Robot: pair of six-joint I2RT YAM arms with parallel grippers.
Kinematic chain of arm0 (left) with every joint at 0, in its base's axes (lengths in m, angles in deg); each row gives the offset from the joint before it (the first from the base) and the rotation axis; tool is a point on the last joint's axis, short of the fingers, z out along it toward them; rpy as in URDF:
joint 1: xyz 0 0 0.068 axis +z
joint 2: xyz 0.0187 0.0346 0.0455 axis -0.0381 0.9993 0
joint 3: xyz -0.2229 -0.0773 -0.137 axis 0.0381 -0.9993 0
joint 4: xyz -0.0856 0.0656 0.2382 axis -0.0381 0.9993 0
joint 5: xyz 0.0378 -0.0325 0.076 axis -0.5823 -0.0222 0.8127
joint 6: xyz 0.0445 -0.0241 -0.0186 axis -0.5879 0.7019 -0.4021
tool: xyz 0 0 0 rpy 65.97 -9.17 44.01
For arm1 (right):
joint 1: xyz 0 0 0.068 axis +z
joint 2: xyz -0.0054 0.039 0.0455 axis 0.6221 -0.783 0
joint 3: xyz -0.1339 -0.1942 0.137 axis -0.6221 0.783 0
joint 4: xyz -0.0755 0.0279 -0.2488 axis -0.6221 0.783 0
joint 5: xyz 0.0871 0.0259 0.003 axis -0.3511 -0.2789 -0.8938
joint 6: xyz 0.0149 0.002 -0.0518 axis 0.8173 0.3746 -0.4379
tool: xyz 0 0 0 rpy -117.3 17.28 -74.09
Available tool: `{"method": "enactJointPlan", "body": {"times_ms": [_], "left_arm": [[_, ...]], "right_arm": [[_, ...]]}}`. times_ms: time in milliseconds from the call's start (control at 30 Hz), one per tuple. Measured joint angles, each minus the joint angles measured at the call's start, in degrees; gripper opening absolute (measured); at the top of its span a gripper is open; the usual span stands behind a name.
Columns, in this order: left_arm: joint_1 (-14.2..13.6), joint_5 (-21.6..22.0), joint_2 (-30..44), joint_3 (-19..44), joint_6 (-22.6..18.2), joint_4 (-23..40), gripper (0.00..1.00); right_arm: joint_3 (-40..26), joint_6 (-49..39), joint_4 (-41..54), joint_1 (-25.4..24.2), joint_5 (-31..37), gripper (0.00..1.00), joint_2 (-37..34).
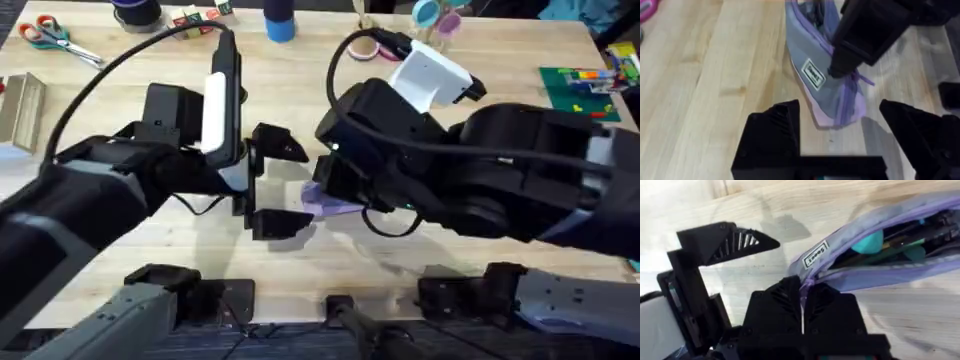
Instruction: Unzip the bag, pick up the pens from the table one at a time and place them inside, then zip the bag closed.
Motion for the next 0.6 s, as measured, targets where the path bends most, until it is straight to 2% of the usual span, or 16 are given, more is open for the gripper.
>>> {"method": "enactJointPlan", "body": {"times_ms": [167,367,500,600], "left_arm": [[-0.01,-3.97,2.69,0.00,0.01,-3.45,0.993],[-0.01,-5.67,5.32,0.00,0.04,-4.73,0.992],[-0.01,-6.69,7.47,0.00,0.25,-5.58,0.901],[-0.01,-7.82,9.05,0.00,0.43,-6.75,0.796]], "right_arm": [[0.00,0.00,-0.04,0.00,-0.02,0.031,0.02],[0.00,0.00,-0.08,0.00,-0.02,0.031,0.00],[0.00,0.00,-0.11,0.02,-0.02,0.032,0.00],[0.00,0.00,-0.13,0.00,-0.02,0.032,0.00]]}}
